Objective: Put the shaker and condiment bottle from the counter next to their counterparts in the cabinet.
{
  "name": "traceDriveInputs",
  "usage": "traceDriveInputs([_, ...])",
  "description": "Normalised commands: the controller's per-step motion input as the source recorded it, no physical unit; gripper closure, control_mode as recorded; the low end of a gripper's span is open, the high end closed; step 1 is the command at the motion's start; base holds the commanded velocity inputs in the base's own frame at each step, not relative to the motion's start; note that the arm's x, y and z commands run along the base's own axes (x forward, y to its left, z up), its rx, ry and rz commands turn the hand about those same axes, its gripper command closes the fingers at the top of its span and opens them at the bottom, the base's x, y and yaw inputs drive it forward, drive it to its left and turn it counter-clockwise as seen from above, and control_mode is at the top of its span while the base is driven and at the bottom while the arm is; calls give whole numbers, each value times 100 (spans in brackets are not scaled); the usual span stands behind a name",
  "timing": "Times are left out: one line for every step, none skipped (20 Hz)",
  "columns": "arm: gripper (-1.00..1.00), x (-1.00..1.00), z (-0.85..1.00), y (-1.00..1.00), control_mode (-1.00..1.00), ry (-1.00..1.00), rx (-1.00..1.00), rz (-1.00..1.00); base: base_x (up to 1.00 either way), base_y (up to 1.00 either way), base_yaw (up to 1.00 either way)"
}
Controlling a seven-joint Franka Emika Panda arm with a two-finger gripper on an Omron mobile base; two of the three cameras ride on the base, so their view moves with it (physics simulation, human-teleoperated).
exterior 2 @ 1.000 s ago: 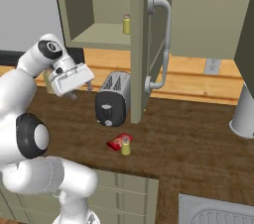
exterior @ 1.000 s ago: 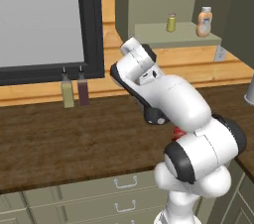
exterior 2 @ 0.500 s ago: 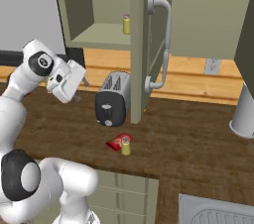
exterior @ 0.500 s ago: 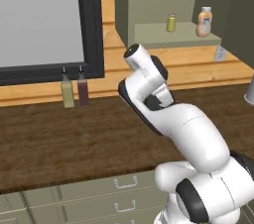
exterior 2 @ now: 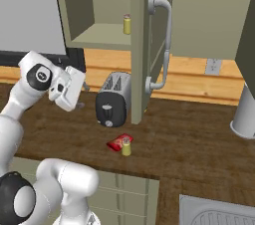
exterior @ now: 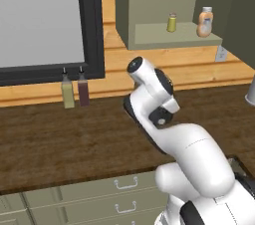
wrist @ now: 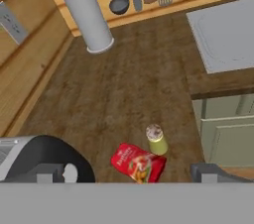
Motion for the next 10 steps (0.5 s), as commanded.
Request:
traceDriveInputs([-100, -5, -8, 0, -100, 0, -22, -7, 0, 0, 0])
traceDriveInputs([-100, -12, -6, 0, -100, 0, -22, -7, 0, 0, 0])
traceDriveInputs([-100, -14, -7, -4, -100, 0, -23, -9, 0, 0, 0])
traceDriveInputs([-100, -14, -9, -3, -100, 0, -23, -10, 0, 0, 0])
traceDriveInputs([-100, -11, -6, -4, -100, 0, -24, -10, 0, 0, 0])
traceDriveInputs([-100, -8, -6, -5, -100, 0, -23, -9, 0, 0, 0])
traceDriveInputs([-100, -10, -8, -4, -100, 0, -23, -11, 0, 0, 0])
traceDriveInputs([-100, -8, -9, -2, -100, 0, -23, -11, 0, 0, 0])
traceDriveInputs([-100, -8, -9, -3, -100, 0, -23, -11, 0, 0, 0])
traceDriveInputs([-100, -10, -11, -6, -100, 0, -23, -11, 0, 0, 0])
